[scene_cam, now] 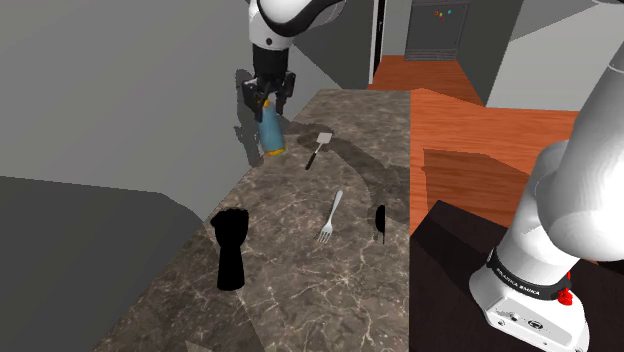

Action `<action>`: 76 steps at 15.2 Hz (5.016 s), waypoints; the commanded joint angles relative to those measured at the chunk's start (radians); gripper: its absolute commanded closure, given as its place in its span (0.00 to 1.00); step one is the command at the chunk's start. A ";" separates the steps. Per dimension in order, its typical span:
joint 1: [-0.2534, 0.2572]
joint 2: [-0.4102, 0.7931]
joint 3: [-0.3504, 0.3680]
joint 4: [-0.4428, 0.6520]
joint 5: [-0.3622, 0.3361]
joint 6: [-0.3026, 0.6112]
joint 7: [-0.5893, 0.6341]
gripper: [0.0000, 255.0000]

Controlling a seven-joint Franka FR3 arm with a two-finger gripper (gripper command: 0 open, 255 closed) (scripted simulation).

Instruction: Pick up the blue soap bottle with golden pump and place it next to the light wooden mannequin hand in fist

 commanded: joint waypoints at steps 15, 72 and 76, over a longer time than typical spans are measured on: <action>0.201 0.230 0.150 0.216 -0.147 -0.012 0.396 1.00; 0.454 0.632 0.171 0.534 -0.317 0.023 0.700 0.00; 0.454 0.632 0.171 0.534 -0.317 0.023 0.700 0.00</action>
